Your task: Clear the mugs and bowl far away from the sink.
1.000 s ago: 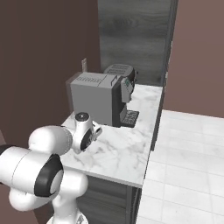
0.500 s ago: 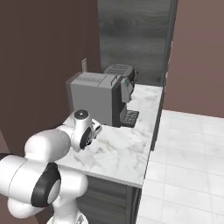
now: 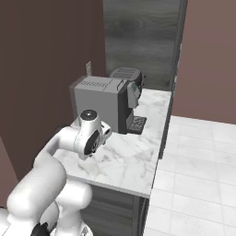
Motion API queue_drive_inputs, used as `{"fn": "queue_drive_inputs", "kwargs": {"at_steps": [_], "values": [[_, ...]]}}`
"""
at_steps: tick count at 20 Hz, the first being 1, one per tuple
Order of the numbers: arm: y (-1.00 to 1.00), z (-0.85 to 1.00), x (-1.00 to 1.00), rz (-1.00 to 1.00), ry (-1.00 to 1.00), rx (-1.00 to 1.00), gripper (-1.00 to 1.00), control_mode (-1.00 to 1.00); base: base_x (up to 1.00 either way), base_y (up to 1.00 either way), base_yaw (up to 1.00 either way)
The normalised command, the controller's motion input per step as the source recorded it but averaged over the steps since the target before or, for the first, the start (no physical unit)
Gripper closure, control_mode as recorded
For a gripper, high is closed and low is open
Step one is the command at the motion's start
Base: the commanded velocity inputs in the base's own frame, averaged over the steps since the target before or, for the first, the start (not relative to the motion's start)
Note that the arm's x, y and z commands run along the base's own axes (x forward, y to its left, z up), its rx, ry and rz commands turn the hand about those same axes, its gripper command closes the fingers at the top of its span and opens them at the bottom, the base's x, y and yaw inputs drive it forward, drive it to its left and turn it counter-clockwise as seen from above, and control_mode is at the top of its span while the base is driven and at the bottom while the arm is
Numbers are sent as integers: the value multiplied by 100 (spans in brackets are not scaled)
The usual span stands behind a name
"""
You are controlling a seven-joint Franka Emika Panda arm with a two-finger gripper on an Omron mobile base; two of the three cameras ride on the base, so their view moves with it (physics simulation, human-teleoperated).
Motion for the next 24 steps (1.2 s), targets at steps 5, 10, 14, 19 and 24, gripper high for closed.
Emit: {"fn": "queue_drive_inputs", "kwargs": {"at_steps": [5,10,14,19,24], "values": [[-44,75,-85,0,-19,6,-100,-100,0,0,0],[-19,81,-95,1,-33,7,-100,-100,0,0,0],[0,60,-94,3,-37,0,-100,-100,0,0,0],[0,44,-80,0,-34,0,-100,-100,0,0,0],[0,11,-27,0,-18,0,-100,-100,0,0,0]]}}
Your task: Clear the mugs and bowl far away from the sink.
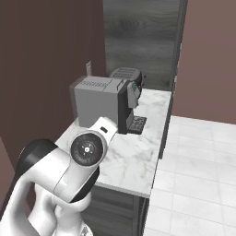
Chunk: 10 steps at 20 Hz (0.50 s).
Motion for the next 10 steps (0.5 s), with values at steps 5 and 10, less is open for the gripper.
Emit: {"fn": "queue_drive_inputs", "kwargs": {"at_steps": [5,10], "values": [[0,0,0,0,-1,0,-100,100,0,0,0],[0,0,0,0,0,0,-100,100,-34,0,0]]}}
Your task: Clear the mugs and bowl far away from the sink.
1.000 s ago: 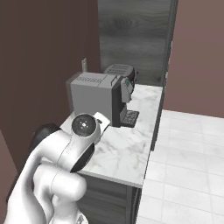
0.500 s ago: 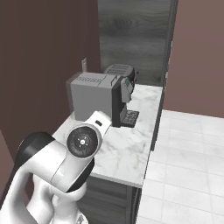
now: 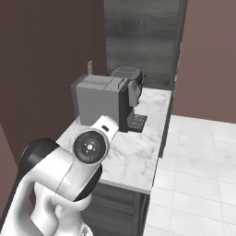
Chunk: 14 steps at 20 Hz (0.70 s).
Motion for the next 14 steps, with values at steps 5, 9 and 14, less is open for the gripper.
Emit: {"fn": "queue_drive_inputs", "kwargs": {"at_steps": [5,9,14], "values": [[0,0,0,0,0,0,-100,100,-99,-7,0],[0,0,0,0,0,0,-100,100,-100,-13,0],[0,0,0,0,0,0,-100,100,-100,-11,0]]}}
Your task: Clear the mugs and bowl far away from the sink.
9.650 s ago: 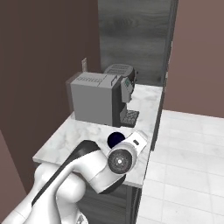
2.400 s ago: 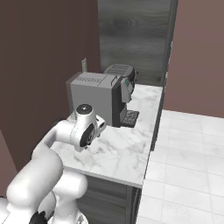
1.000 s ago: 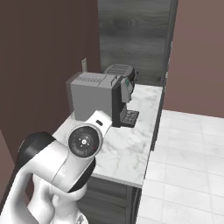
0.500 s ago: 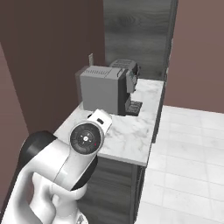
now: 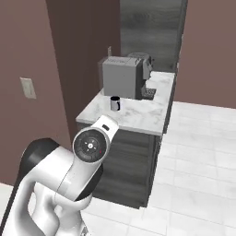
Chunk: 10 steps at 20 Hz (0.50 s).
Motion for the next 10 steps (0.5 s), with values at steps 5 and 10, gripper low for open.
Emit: {"fn": "queue_drive_inputs", "kwargs": {"at_steps": [5,10], "values": [[0,0,0,0,0,0,-100,100,-89,-27,-10],[0,0,0,0,0,0,-100,100,-50,-41,-53]]}}
